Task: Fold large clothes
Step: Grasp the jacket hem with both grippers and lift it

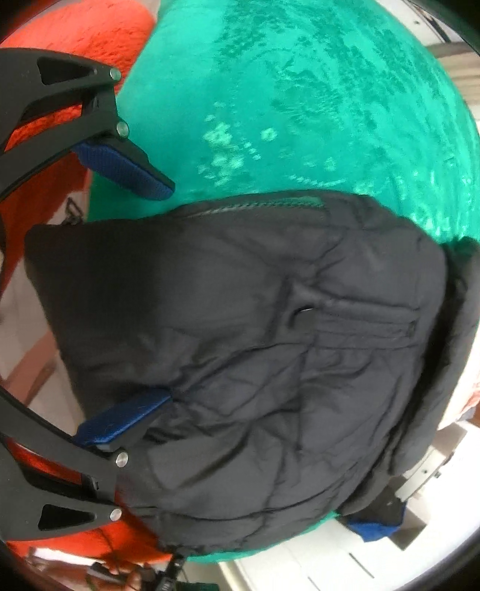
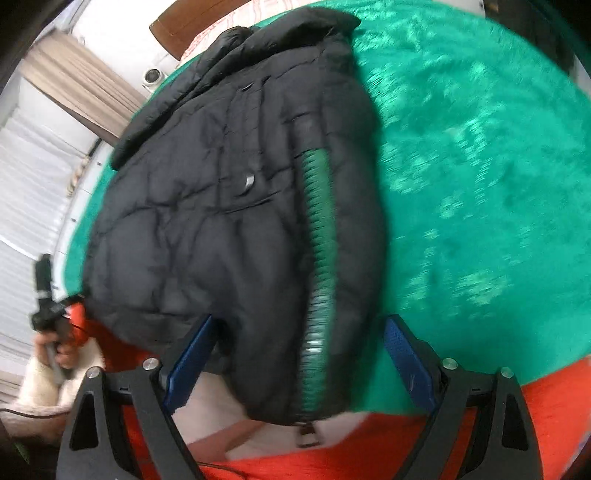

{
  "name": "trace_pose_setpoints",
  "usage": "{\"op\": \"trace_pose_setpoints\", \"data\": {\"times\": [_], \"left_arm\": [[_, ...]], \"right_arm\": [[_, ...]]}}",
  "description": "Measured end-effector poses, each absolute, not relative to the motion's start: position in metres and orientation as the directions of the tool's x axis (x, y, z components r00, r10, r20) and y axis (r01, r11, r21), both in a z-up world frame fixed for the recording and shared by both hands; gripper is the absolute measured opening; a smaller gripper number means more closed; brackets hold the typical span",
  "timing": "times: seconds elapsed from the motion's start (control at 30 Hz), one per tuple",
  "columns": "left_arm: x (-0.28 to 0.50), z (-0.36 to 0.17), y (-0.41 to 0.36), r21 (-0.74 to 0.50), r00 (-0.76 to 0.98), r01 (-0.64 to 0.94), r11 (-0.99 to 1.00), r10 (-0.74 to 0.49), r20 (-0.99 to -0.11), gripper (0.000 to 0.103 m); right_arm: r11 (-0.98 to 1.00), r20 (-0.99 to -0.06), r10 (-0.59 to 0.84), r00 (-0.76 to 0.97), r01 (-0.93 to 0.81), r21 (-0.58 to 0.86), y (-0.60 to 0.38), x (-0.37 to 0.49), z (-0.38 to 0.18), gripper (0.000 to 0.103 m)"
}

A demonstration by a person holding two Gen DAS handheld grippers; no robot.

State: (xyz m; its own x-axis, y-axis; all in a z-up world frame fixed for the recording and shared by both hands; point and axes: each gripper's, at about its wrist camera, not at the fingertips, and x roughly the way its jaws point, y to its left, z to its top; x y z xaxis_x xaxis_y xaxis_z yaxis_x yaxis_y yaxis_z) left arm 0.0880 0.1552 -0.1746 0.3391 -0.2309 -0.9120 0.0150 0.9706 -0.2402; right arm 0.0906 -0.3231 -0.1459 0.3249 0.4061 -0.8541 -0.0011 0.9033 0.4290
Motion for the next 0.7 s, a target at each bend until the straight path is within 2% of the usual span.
{"op": "trace_pose_setpoints", "data": {"times": [0.03,0.07,0.1,0.13,0.17,0.2,0.3,0.53,0.6,0.7], "left_arm": [[0.086,-0.174,0.154,-0.244,0.334,0.020,0.970,-0.237,-0.913,0.079],[0.083,-0.172,0.153,-0.270,0.322,0.030,0.962,-0.265,-0.909,0.065],[0.081,-0.170,0.152,-0.268,0.323,0.030,0.963,-0.263,-0.909,0.050],[0.078,-0.168,0.153,-0.265,0.325,0.031,0.964,-0.261,-0.909,0.043],[0.075,-0.165,0.155,-0.272,0.332,0.025,0.962,-0.265,-0.905,0.031],[0.072,-0.161,0.159,-0.292,0.338,0.017,0.956,-0.281,-0.898,0.023],[0.059,-0.150,0.166,-0.339,0.359,0.009,0.941,-0.320,-0.877,0.017],[-0.005,-0.134,0.160,-0.339,0.280,0.082,0.937,-0.348,-0.895,0.016],[-0.023,-0.128,0.162,-0.358,0.256,0.083,0.930,-0.367,-0.894,0.016],[-0.037,-0.105,0.168,-0.407,0.273,0.072,0.910,-0.411,-0.870,0.015]], "right_arm": [[0.902,-0.856,0.417,0.307,-0.018,0.432,-0.319,0.092,-0.147,0.062],[0.916,-0.871,0.392,0.297,-0.033,0.401,-0.314,0.093,-0.147,0.050],[0.926,-0.880,0.371,0.298,-0.049,0.373,-0.311,0.093,-0.144,0.046],[0.927,-0.880,0.371,0.296,-0.055,0.372,-0.309,0.093,-0.142,0.037],[0.925,-0.878,0.376,0.297,-0.057,0.377,-0.309,0.094,-0.139,0.031],[0.923,-0.874,0.380,0.302,-0.063,0.380,-0.308,0.094,-0.133,0.029],[0.924,-0.867,0.381,0.320,-0.093,0.372,-0.309,0.087,-0.117,0.023],[0.901,-0.868,0.431,0.246,-0.068,0.428,-0.322,0.042,-0.115,0.022],[0.878,-0.855,0.471,0.216,-0.029,0.477,-0.328,0.022,-0.116,0.022],[0.798,-0.778,0.577,0.247,0.034,0.602,-0.342,0.008,-0.104,0.020]]}}
